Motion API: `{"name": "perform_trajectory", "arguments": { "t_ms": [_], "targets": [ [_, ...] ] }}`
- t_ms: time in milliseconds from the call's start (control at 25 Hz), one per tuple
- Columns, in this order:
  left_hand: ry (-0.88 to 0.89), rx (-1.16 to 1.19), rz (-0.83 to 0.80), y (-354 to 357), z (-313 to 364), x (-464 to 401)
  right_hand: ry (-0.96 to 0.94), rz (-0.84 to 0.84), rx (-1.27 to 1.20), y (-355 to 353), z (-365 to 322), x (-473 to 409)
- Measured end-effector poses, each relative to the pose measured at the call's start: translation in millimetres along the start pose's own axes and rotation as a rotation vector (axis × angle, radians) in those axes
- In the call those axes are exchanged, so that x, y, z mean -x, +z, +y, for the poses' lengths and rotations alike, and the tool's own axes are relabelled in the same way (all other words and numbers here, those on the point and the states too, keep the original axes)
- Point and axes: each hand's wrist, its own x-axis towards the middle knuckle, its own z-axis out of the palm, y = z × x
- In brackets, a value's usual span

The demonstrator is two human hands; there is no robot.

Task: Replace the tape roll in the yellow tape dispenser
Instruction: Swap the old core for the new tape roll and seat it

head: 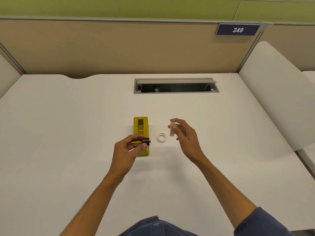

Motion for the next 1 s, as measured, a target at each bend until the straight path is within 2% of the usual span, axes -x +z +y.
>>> {"name": "perform_trajectory", "arguments": {
  "t_ms": [200, 480, 760, 1000],
  "targets": [
    [0.014, -0.009, 0.011, 1, 5, 0, 0.062, -0.041, -0.101, 7, -12, 10],
    [0.032, -0.027, 0.005, 6, 7, 0, 0.276, -0.158, -0.328, 14, -10, 22],
    [0.055, -0.032, -0.002, 9, 13, 0, 0.2, -0.217, -0.214, 13, -11, 27],
    [0.07, -0.052, -0.027, 8, 16, 1, 0.131, -0.199, -0.128, 14, -16, 25]
  ]
}}
